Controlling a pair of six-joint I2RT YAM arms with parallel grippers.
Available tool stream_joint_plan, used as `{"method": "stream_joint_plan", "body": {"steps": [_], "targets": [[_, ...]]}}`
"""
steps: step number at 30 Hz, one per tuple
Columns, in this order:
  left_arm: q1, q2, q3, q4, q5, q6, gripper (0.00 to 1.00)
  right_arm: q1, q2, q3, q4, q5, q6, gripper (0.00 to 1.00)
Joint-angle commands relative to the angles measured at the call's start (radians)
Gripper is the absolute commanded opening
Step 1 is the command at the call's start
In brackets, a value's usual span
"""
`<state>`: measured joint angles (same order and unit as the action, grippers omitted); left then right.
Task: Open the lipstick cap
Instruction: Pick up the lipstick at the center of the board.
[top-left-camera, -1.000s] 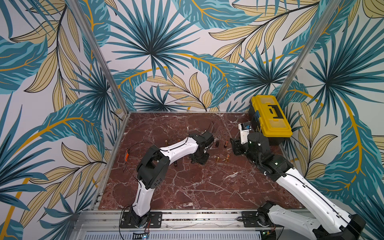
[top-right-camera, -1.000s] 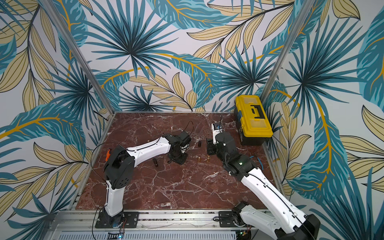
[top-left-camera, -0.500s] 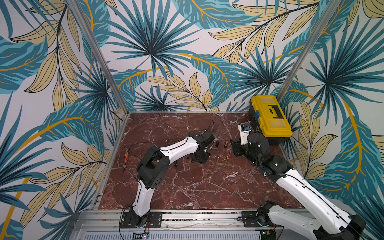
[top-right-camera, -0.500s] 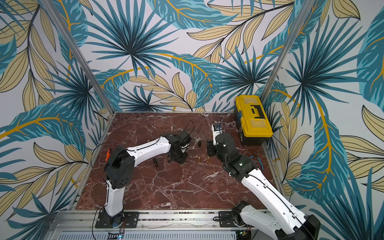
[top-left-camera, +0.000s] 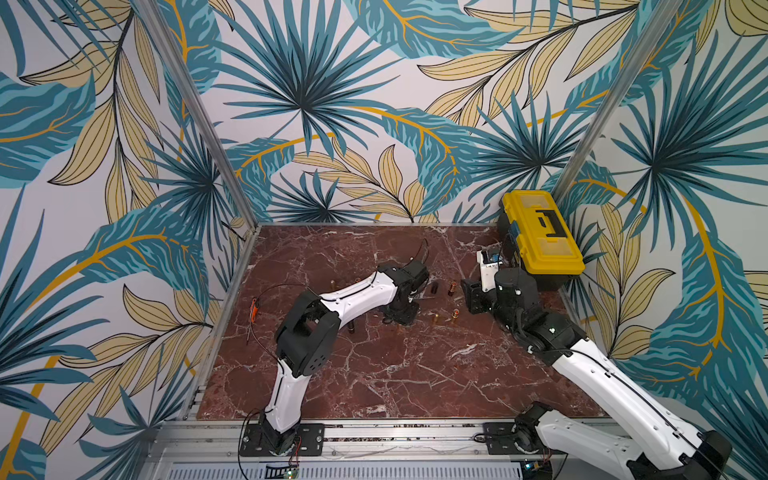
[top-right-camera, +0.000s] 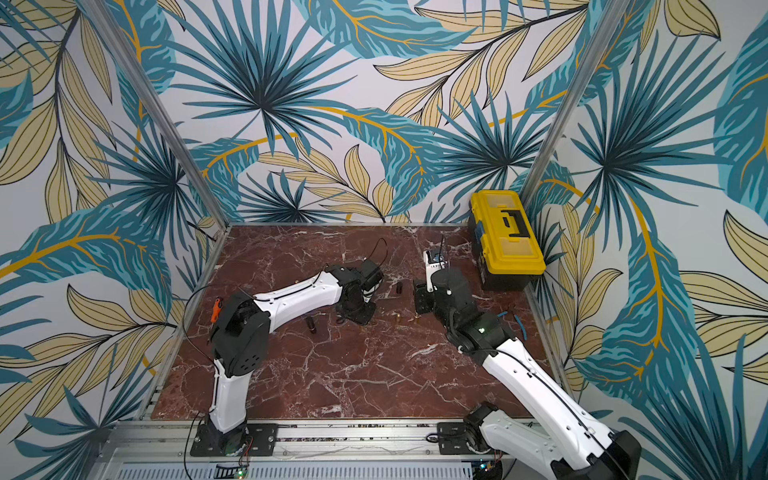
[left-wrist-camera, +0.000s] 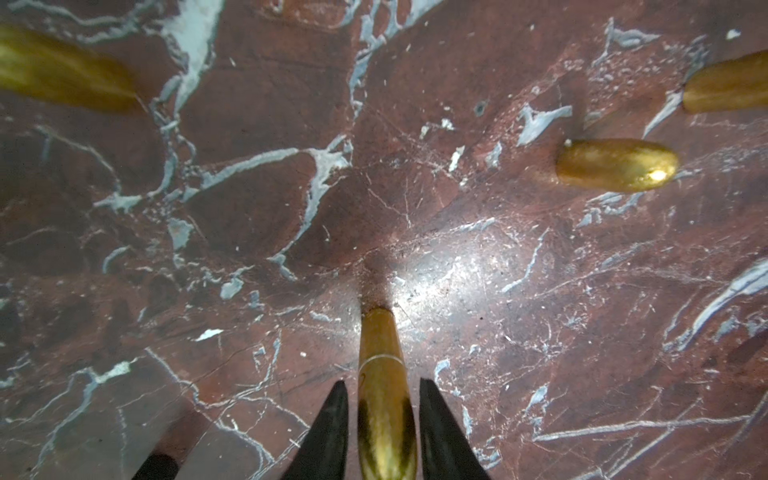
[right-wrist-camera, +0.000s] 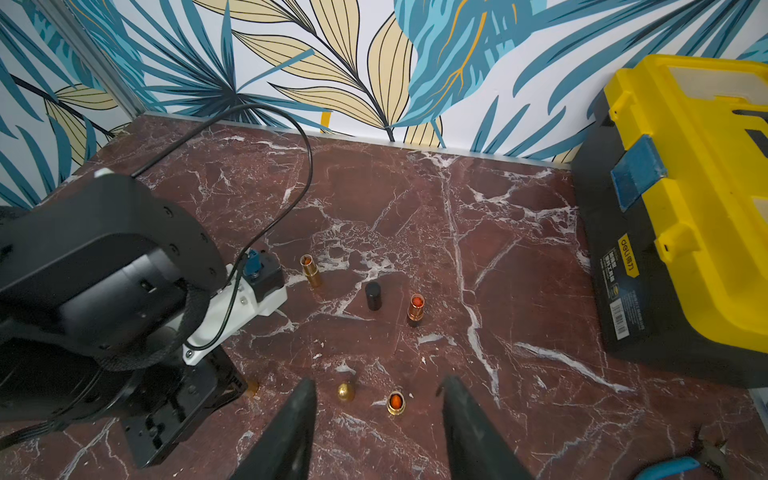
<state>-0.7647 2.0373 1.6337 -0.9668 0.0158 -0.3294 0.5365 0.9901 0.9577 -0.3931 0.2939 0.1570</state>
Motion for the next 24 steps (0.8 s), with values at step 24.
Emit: {"method": "stream_joint_plan", "body": {"steps": [24], "targets": [[0.145, -0.342, 0.038, -0.044, 0.368, -0.059, 0.13, 0.01, -0.002, -0.053, 0.031, -0.469, -0.075, 0.5]]}}
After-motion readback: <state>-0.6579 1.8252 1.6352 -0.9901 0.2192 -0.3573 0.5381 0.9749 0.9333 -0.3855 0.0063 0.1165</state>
